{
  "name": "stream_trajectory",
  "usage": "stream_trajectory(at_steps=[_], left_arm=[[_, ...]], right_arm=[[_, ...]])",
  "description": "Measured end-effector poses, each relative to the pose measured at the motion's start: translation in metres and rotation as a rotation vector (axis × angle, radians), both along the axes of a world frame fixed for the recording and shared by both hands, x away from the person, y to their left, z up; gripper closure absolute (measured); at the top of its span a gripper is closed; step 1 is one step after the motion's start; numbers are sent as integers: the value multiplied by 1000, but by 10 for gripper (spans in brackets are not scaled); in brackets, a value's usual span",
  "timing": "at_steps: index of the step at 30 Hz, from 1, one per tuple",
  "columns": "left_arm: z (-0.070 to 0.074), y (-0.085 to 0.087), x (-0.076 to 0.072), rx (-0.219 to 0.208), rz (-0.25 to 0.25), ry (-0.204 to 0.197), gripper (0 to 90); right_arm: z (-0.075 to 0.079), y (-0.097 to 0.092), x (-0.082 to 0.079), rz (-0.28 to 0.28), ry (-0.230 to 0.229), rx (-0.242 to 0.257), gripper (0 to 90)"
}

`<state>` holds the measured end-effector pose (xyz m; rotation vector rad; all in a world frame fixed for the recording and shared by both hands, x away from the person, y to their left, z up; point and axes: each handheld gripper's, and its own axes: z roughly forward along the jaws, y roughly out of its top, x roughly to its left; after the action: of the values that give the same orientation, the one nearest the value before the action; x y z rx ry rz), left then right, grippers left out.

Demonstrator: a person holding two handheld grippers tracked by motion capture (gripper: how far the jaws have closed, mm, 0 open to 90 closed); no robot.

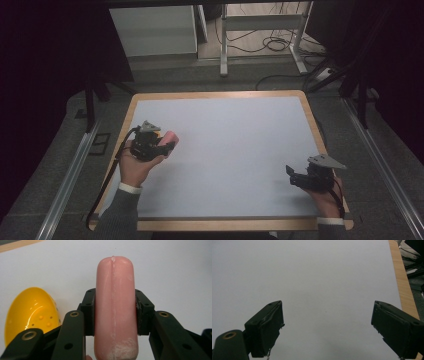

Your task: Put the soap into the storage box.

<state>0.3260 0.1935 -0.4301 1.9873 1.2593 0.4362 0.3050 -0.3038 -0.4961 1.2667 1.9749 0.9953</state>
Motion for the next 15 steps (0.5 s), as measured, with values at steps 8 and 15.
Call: stream_trajectory(at_steps=[8, 15], left_arm=[[1, 8, 1, -5, 22, -2, 602], [2, 12, 2, -7, 34, -1, 602]], right_arm=[[0, 0, 0, -1, 1, -1, 105], [0, 0, 0, -1, 1, -2, 105]])
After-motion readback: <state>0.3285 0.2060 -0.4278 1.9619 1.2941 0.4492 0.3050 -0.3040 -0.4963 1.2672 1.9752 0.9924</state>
